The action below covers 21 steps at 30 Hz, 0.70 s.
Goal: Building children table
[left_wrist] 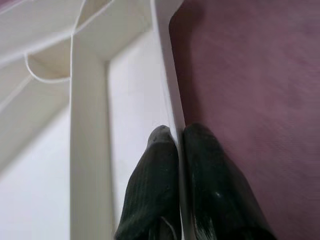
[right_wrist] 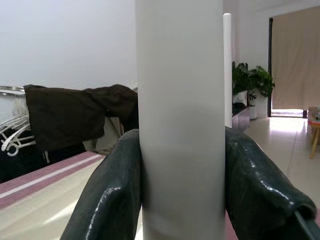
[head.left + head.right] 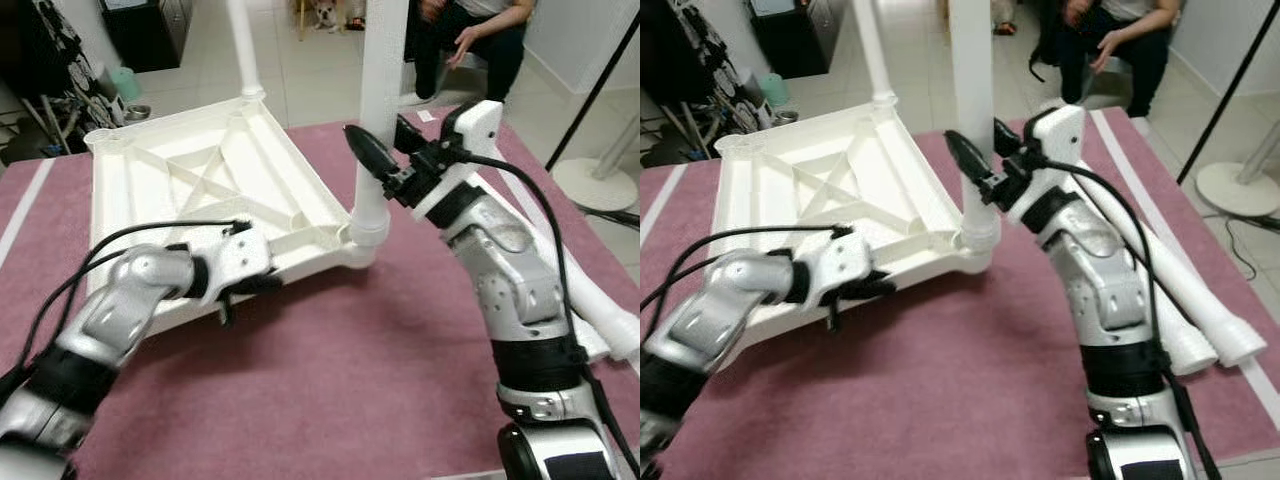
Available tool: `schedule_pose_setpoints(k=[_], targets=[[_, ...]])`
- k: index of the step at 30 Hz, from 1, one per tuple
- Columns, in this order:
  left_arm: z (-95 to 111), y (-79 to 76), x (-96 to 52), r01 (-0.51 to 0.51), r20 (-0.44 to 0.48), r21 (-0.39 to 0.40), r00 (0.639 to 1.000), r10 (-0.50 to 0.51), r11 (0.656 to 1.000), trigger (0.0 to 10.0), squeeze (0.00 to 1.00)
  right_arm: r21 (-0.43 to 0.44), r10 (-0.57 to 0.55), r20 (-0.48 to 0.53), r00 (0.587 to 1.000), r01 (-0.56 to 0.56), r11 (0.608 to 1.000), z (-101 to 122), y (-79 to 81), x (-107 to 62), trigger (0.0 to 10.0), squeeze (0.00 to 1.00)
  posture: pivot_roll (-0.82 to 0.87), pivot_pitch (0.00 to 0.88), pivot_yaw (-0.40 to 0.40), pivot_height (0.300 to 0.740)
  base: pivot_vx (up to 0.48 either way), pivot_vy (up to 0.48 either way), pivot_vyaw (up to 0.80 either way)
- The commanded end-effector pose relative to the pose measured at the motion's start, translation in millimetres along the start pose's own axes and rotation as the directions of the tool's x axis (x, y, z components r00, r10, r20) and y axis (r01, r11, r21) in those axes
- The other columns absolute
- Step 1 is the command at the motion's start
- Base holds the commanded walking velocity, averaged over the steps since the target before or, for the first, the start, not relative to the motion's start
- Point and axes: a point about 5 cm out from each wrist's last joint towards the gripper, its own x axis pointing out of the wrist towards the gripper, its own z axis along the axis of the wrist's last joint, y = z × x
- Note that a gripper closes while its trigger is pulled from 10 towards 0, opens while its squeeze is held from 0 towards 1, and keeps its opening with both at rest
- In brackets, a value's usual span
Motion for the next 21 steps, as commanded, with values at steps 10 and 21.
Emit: schedule_pose_setpoints(k=[10,21], targets=[[-19.3,-25.1,53.0,-0.119,-0.11,-0.077,0.988,0.11,0.99,10.0,0.0,0.048,0.08,-0.007,0.997,-0.079,0.996,-21.4,43.6,5.5,10.0,0.0,-0.02,0.0,0.114,0.74,0.0,0.0,0.0],[-13.6,1.3,56.5,-0.224,-0.116,-0.112,0.971,0.211,0.968,10.0,0.0,0.025,0.025,-0.068,0.997,-0.023,0.999,-33.8,52.0,-18.7,10.0,0.0,-0.04,0.0,0.139,0.74,0.0,0.0,0.0]])
